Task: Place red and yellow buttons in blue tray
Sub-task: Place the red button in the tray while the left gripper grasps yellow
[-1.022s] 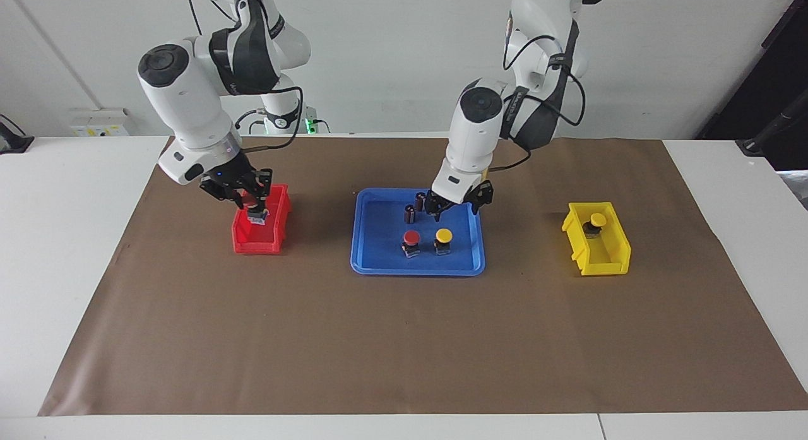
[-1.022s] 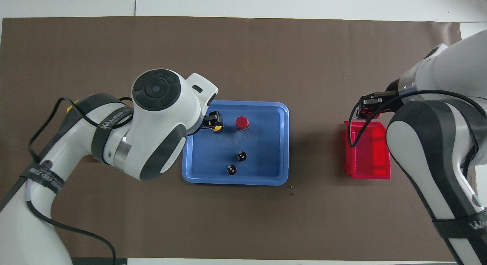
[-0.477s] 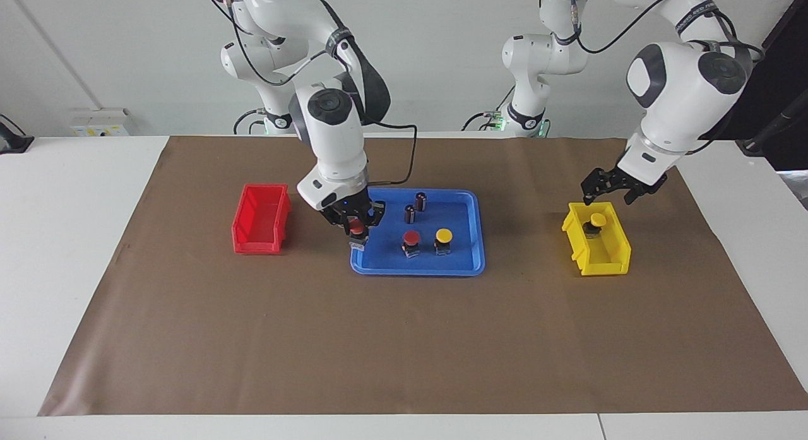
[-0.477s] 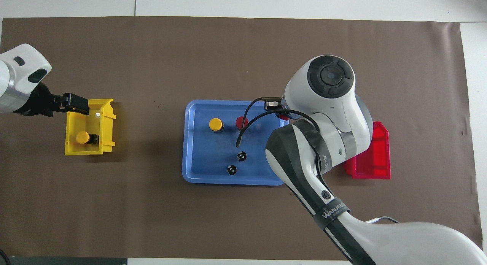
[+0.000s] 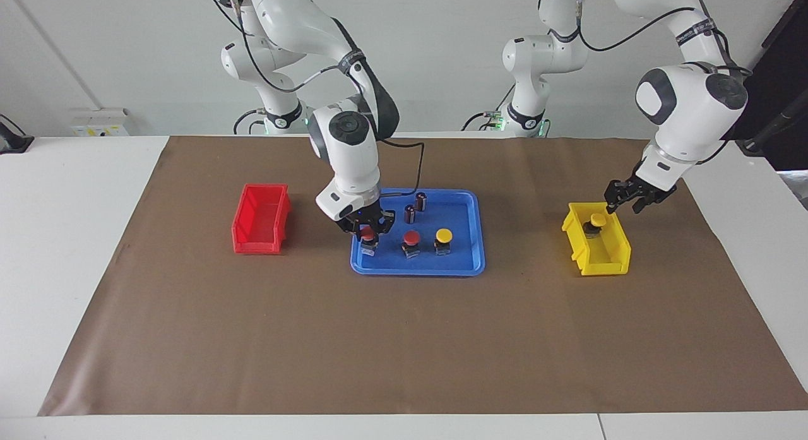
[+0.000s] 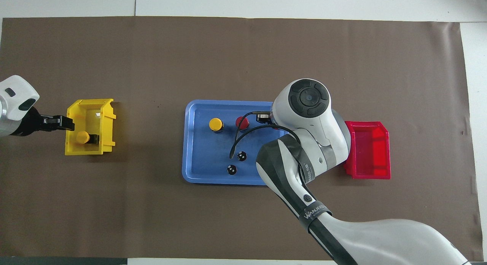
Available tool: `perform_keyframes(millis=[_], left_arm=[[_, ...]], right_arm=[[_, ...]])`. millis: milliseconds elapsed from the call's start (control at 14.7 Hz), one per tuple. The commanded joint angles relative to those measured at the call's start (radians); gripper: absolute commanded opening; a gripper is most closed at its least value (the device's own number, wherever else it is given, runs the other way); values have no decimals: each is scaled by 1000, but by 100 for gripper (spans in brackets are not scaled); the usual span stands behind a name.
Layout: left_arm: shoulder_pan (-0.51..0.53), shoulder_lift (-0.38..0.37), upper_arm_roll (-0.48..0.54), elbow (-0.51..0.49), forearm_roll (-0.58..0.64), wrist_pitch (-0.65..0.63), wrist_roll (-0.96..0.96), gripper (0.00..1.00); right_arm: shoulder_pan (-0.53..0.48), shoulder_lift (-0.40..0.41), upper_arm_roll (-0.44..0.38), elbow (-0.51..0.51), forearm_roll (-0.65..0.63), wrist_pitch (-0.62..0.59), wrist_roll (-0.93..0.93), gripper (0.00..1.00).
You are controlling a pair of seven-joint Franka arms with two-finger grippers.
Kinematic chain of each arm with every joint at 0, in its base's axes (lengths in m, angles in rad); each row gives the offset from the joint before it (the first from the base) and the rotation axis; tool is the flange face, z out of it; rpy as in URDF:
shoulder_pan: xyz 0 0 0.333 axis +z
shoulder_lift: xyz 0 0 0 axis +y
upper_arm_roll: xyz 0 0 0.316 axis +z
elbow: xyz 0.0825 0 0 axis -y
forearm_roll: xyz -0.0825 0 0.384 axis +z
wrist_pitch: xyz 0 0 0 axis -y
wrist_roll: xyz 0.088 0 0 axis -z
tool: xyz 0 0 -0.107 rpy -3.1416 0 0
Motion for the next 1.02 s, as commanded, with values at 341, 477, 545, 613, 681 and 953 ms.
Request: perform_keyframes(millis=[341,477,545,613,681,953], left_arm=[[2,-3,-9,-142,20,187,7,68],[1,7,-9,-143,20,204,2,68],[-2,10,-9,-143,20,205,-4,68],[-2,10,-9,-143,20,207,-7,68],[-4,10,-9,-145,20,207,-8,68],[-18,13,-10,-161,18,217,-10,67]], right_arm=[[-43,-14,-7,23,4,-39,13,100],[-109,-35,-10,121,-7,-187,5,100],[-146,-45,-13,164,-10,-264,1,100],[-191,-62,-13,188,-13,-319,-20,100],[-239,-86,-13,192,-14,-356,-75,100],[-415,-193,-17,196,-23,-520,-313,100]])
